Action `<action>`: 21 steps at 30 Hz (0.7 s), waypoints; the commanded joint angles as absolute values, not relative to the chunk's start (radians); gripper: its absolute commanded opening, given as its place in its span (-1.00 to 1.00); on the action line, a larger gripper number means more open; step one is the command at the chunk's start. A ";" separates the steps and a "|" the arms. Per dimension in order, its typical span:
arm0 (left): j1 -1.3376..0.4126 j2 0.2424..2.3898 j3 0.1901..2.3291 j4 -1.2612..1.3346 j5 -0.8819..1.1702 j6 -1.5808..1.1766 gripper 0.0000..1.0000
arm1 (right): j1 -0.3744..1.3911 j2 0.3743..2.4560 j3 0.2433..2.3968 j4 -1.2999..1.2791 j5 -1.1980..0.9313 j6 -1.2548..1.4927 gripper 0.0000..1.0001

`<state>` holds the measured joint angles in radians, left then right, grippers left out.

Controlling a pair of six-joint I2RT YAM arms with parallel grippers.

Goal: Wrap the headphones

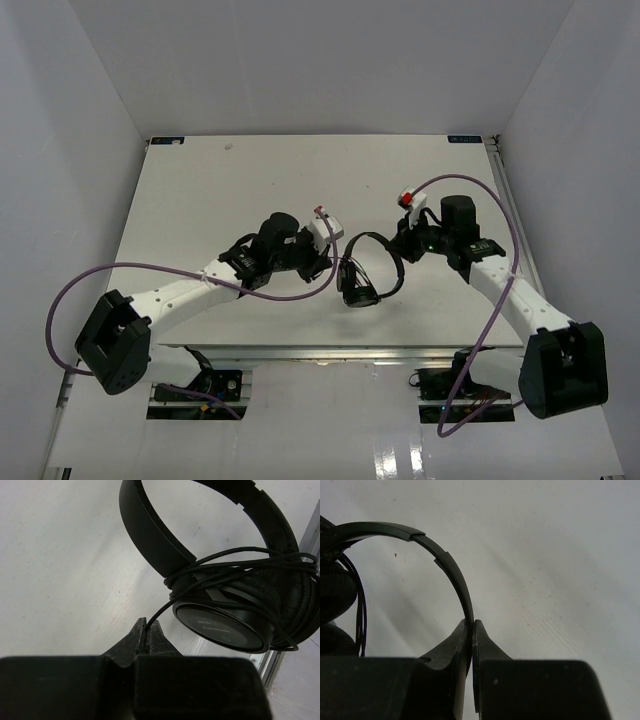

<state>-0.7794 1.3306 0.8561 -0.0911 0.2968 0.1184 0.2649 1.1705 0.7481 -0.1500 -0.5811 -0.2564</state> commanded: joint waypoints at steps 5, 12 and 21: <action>-0.677 1.369 0.759 0.206 0.483 0.012 -0.87 | 0.268 1.359 0.896 -0.015 -0.751 0.066 -0.85; -0.585 1.511 0.800 0.262 0.564 -0.034 -0.57 | 0.268 1.532 0.972 0.066 -0.640 0.131 -0.85; -0.502 1.658 0.824 0.280 0.642 -0.062 -0.42 | 0.268 1.781 1.084 0.127 -0.529 0.207 -0.85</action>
<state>-0.5245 1.6373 0.7956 0.2574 0.5690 -0.0437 0.2695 1.7161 0.9956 0.0507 -0.5901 0.1390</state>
